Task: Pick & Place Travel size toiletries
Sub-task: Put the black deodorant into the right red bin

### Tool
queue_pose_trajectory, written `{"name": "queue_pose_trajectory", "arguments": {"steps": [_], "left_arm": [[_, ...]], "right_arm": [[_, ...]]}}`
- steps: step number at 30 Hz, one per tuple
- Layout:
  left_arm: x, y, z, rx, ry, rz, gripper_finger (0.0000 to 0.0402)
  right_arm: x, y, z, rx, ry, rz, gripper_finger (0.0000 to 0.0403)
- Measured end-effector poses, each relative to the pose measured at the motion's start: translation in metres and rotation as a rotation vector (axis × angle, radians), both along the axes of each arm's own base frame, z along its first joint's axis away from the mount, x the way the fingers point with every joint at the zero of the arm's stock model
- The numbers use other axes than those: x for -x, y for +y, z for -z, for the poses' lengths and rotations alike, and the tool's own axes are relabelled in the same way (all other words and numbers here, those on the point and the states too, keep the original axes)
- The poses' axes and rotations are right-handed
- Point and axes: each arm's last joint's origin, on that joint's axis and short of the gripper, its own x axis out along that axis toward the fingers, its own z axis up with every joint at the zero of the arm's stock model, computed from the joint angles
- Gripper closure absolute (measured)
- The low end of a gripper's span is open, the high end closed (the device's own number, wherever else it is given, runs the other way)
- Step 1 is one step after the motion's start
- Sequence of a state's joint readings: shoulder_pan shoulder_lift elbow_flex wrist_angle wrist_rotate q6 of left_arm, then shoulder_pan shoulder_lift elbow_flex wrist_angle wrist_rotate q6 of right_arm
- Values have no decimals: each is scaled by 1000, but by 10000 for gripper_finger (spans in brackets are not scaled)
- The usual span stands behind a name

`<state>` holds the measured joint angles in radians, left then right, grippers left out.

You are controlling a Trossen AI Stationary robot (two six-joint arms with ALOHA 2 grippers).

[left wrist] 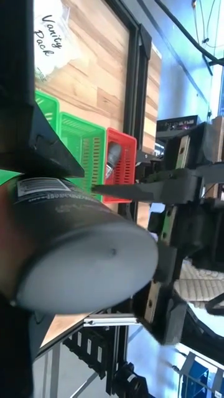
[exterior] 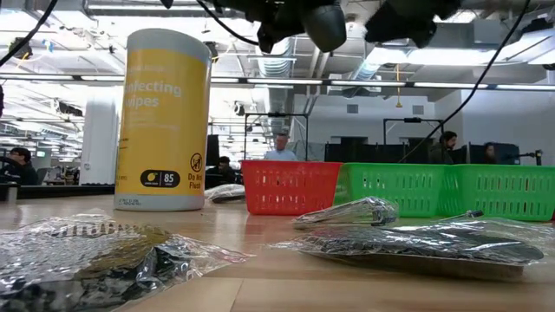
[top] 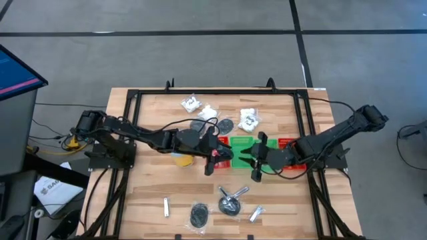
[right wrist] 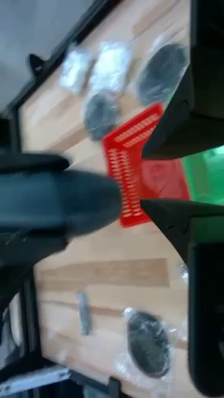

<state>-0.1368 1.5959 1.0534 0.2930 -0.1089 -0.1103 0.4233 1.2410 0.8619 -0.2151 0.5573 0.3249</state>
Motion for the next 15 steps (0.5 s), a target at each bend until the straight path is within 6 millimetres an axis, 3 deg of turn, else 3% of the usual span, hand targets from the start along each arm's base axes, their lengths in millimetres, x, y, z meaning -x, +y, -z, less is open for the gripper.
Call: {"name": "queue_pose_trajectory", "arguments": {"steps": [9, 15], "left_arm": [[0, 0, -2, 2, -21, -1, 227], [-1, 0, -3, -4, -27, -3, 227]], "right_arm": [[-27, 2, 16, 116, -18, -47, 209], [-39, -1, 18, 106, -73, -29, 176]]}}
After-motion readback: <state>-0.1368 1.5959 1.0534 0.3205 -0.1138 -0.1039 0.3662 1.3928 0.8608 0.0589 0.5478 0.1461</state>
